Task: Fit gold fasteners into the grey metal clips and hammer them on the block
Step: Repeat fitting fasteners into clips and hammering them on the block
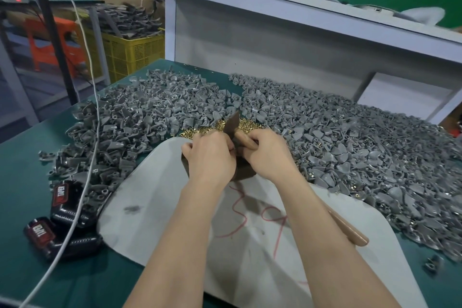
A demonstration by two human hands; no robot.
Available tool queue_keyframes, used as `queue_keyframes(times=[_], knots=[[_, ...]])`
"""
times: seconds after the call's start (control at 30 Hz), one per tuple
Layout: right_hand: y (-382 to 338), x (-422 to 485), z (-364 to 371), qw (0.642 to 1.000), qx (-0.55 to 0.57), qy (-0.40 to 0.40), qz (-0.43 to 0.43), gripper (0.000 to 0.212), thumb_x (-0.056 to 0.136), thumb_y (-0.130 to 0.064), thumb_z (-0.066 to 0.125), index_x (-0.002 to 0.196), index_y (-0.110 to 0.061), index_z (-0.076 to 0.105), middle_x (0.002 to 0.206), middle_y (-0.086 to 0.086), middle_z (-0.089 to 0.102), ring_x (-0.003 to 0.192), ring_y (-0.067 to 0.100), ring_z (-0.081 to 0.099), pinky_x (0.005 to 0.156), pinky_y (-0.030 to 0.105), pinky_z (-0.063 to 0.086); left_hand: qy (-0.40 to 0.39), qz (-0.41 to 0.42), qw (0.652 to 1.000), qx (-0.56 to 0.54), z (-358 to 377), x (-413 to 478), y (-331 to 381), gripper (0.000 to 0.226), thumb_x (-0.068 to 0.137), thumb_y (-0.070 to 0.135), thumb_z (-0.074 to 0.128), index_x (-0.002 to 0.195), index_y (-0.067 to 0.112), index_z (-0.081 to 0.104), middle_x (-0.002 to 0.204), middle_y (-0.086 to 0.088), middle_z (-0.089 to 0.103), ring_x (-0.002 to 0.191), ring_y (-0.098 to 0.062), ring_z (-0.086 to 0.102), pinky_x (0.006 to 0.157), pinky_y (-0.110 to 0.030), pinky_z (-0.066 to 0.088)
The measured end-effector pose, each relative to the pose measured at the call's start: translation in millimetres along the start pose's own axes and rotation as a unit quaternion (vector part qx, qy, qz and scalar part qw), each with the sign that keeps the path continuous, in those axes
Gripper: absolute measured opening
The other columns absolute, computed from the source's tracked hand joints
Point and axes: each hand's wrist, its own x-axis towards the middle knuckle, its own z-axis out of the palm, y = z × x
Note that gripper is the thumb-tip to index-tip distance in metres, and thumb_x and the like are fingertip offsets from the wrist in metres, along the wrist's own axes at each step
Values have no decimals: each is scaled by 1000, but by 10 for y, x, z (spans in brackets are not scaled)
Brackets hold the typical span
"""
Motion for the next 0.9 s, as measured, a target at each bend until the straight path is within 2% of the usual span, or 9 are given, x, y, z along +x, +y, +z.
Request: queue_keyframes(times=[0.2, 0.53, 0.73, 0.83, 0.9], knots=[[-20, -5, -14, 1000, -11, 3, 3, 34, 81, -17, 61, 57, -21, 38, 60, -2, 46, 67, 28, 49, 49, 28, 26, -2, 0, 1000, 2, 1, 4, -2, 18, 90, 20, 54, 97, 28, 68, 106, 3, 65, 113, -26, 43, 80, -34, 24], [-50, -26, -22, 1000, -15, 6, 18, 36, 81, -17, 62, 56, -21, 37, 59, -3, 44, 66, 27, 47, 47, 27, 24, -5, 1, 1000, 6, -5, 4, -6, 18, 90, 19, 53, 97, 28, 68, 105, 4, 64, 113, -26, 43, 79, -34, 23], [-43, -3, -97, 998, 48, -27, 25, 40, 81, -14, 65, 53, -19, 38, 54, -3, 39, 59, 21, 40, 52, 29, 27, -5, 1, 1000, 7, -6, 8, -7, 16, 90, 21, 54, 93, 29, 68, 105, 4, 64, 113, -26, 43, 81, -34, 24], [-42, -13, -248, 997, 77, -12, 15, 14, 87, -22, 63, 76, -14, 60, 70, 0, 59, 66, 16, 53, 55, 25, 35, 1, 2, 1000, 1, 3, 9, -8, 14, 90, 23, 56, 93, 28, 69, 106, 4, 64, 112, -26, 44, 80, -34, 23], [-27, -42, -366, 999, 41, 21, -5, 22, 92, -23, 57, 81, -4, 60, 68, 3, 60, 64, 18, 55, 56, 28, 36, 4, -4, 1000, -3, 15, 9, -2, 12, 90, 24, 57, 91, 28, 69, 106, 5, 64, 112, -24, 43, 79, -34, 22]])
